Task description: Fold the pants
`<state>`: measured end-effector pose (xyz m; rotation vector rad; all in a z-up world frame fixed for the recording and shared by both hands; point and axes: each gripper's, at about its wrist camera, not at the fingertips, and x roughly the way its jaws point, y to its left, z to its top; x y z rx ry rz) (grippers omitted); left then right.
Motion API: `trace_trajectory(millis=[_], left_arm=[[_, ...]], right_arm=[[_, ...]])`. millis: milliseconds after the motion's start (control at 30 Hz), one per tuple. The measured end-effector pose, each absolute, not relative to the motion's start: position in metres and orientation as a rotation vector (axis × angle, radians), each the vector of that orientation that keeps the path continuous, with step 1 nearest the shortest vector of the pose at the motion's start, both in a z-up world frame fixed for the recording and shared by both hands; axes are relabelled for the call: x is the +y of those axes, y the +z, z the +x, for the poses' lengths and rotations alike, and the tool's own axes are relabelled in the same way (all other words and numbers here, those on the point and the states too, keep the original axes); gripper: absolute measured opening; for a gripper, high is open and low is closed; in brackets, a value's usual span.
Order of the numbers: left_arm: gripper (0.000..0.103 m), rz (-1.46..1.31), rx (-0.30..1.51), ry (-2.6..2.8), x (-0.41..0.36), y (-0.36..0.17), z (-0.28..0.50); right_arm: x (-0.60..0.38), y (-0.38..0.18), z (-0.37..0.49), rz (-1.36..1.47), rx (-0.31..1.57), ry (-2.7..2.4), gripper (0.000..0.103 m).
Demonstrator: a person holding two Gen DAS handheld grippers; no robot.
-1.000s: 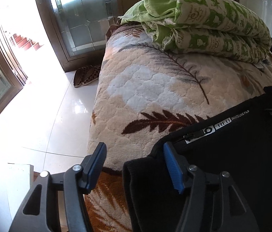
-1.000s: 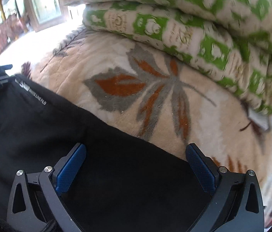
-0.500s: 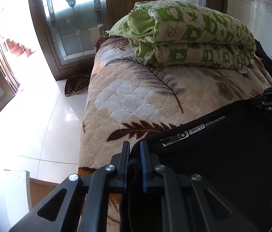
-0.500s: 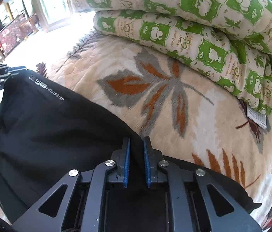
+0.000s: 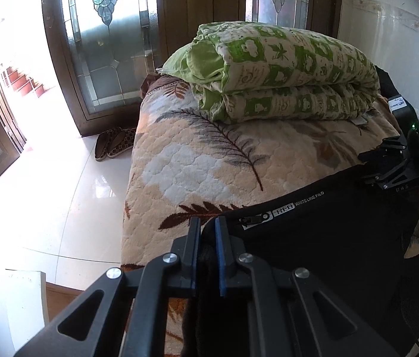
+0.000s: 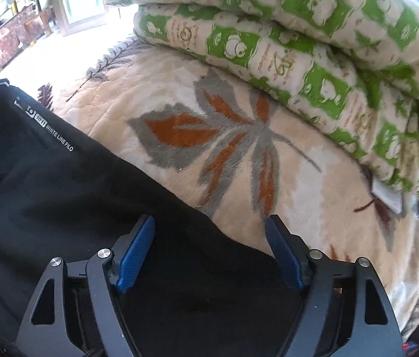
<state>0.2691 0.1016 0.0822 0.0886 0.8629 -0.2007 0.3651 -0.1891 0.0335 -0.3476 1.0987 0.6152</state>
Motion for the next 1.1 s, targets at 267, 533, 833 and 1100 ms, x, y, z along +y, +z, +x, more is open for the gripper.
trace_trajectory(millis=[267,533,833,1100], left_arm=[[0.011,0.068,0.834,-0.215,0.098,0.100,0.253],[0.011,0.085,0.799,-0.238,0.090,0.126,0.222],[0.009,0.088,0.782,-0.288,0.081,0.142,0.186],[0.009,0.032,0.769,-0.317,0.083,0.140,0.159]], right_arm=[[-0.185,0.048,0.338,-0.445,1.096,0.669,0.010],[-0.201,0.075,0.299,-0.417,1.034,0.656,0.010],[-0.221,0.103,0.264,-0.393,0.997,0.638,0.010],[-0.207,0.091,0.263,-0.463,1.014,0.648,0.049]])
